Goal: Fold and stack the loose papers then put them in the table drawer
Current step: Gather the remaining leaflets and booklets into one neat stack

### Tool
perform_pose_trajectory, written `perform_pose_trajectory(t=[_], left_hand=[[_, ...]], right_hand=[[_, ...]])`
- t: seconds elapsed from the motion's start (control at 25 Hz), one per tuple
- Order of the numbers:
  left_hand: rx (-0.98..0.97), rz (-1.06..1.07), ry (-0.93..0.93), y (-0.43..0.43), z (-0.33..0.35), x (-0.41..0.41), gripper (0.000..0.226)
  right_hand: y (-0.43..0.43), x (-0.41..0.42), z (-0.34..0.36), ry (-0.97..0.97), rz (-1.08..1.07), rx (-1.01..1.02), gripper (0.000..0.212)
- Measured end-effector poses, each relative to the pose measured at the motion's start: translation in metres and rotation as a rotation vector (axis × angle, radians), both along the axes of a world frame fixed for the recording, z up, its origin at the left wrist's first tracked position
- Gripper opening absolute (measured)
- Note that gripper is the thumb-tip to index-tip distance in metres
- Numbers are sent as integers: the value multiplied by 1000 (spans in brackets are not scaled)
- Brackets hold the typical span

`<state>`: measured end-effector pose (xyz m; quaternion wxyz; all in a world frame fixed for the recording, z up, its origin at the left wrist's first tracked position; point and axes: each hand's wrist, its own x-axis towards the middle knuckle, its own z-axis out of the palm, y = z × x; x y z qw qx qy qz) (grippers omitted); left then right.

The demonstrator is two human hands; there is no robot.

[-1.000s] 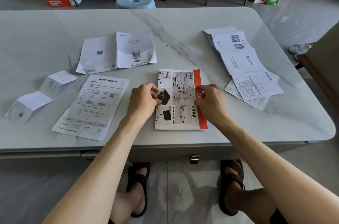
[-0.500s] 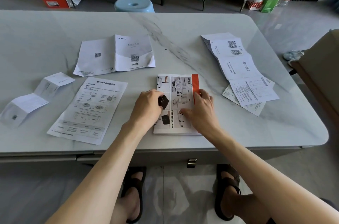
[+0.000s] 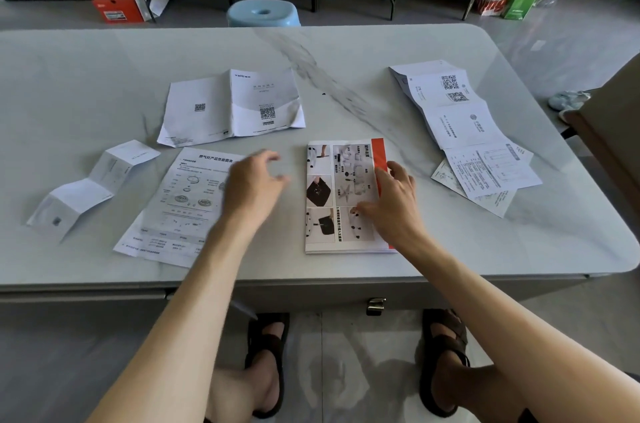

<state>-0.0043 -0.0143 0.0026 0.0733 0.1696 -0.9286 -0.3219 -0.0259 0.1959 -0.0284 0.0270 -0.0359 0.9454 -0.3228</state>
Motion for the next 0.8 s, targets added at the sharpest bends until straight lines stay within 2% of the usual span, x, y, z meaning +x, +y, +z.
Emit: perform_pose_trajectory(t=[0.08,0.2,0.28,0.36,0.52,0.6,0.64,0.76,0.8], left_hand=[[-109,232,-44,-42,5,7,58],[-133,449,-314,-96,1,28,93],[-173,482,-417,-113,-6,37,103],[-218,468,-446,-118,-12,39,104],[-175,467,-492,-118,-14,31,104],[-116,463,-478,-118,-15,29,100],[-89,451,-454,-119,-16,29,90],[-52,408,-350,-120,-12,32,37],[-53,401,-306,-120,-9,33,28]], right_hand=[[-5,5,3,76,27,-42,63],[-14,12,5,117,105,-62,60],[-19,13,4,107,133,-56,62],[-21,13,2,94,139,-54,63],[-20,9,1,90,138,-25,65],[-19,8,1,81,136,-25,65],[-18,8,1,80,136,-23,65],[-17,8,0,66,150,-33,62],[-17,8,0,55,146,-48,59]])
